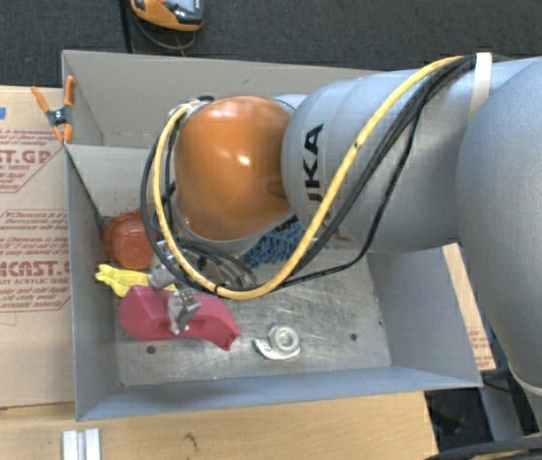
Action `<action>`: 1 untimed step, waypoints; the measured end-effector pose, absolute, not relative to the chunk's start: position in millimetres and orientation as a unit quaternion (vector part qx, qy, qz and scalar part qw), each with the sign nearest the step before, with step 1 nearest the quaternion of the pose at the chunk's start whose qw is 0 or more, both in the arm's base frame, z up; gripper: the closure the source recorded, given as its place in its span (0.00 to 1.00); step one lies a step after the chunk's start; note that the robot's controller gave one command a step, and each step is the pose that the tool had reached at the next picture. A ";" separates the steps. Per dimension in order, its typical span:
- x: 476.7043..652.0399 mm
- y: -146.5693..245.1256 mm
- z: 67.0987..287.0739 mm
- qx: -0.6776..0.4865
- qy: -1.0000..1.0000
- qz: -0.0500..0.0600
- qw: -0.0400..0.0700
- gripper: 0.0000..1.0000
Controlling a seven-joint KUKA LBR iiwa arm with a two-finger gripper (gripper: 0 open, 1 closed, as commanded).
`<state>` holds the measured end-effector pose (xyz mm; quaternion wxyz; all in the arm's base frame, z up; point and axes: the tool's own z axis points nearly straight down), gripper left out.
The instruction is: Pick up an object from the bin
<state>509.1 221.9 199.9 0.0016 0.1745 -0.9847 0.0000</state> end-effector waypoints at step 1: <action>509.0 222.0 199.7 0.174 -0.985 0.000 0.002 1.00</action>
Offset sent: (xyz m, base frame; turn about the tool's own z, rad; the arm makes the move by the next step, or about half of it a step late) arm 0.0475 -0.0230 0.1080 -0.1404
